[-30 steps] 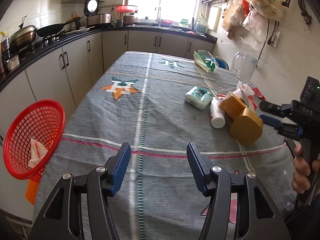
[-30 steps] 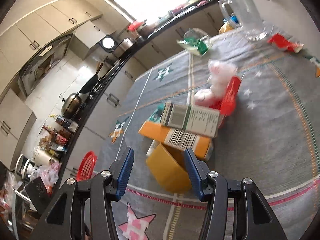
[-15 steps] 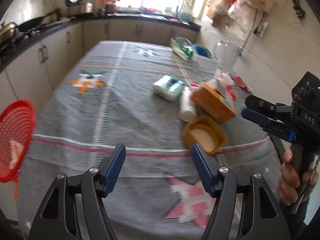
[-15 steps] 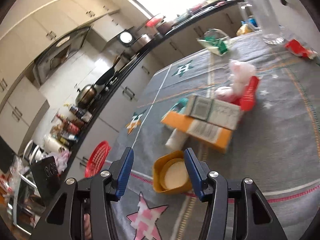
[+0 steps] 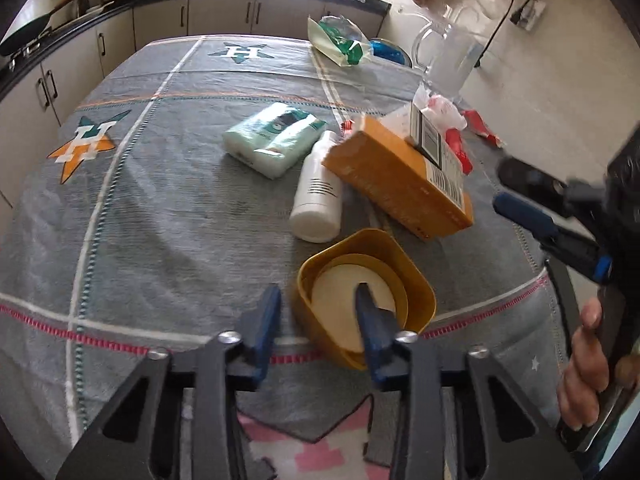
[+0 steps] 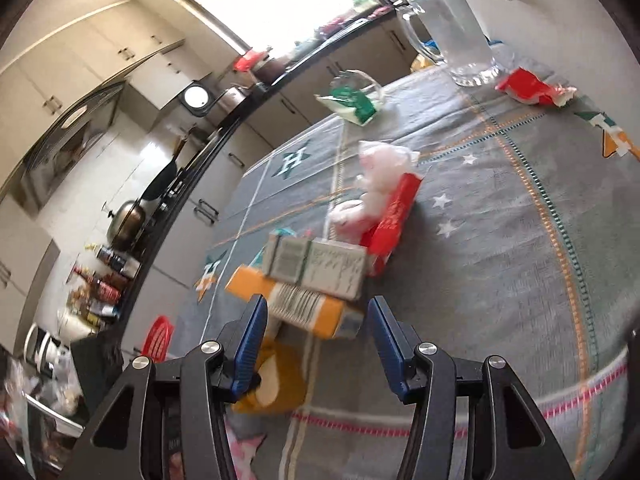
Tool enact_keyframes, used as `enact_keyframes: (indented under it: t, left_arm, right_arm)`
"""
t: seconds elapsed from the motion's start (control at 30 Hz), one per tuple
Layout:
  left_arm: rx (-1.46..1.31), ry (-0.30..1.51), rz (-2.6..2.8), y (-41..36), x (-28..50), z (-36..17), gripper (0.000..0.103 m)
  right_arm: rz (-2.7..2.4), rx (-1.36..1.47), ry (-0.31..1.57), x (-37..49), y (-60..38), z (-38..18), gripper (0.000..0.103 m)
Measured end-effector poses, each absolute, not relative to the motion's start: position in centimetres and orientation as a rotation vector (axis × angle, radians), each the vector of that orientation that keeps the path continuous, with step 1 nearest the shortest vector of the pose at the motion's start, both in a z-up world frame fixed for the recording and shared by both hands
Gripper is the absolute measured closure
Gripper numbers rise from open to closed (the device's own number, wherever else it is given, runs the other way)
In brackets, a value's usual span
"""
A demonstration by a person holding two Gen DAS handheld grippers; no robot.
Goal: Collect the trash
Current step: 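Grasp the yellow tape roll with the left tool while the right tool grasps the orange box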
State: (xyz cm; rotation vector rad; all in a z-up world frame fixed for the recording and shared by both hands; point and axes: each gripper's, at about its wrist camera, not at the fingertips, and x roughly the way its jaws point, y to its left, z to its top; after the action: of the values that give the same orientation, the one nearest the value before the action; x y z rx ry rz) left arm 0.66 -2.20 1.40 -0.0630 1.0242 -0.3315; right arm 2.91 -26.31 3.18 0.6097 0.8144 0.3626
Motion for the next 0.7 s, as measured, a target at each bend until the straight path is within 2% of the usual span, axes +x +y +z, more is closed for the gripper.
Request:
enact_keyframes:
  t: [0.07,0.1,0.4,0.63,0.7]
  left_arm:
    - [-0.039,1.011,-0.311,-2.5,0.6,1.2,0.088]
    - [-0.027,1.008,-0.306,-2.4,0.6,1.2,0.091]
    - [-0.034,0.968,-0.204,2.3,-0.9,1.5,0.091]
    - [-0.057,0.955,-0.170,5.4,-2.0,1.6,0.091]
    - [-0.069,0.953,-0.165,5.9,-2.3,1.6,0.091]
  right_arm:
    - [0.349,0.618,0.815,4.1,-26.3,2.6,0.045]
    - [0.351,0.621,0.817,4.4,-26.1,2.4,0.045]
    - [0.609,0.496,0.823,3.8,-21.8,2.3,0.045]
    - [0.581,0.222,0.808,2.6,-17.7,2.7,0.045]
    - [0.566,0.162,0.809,2.5,-17.1,2.4,0.042]
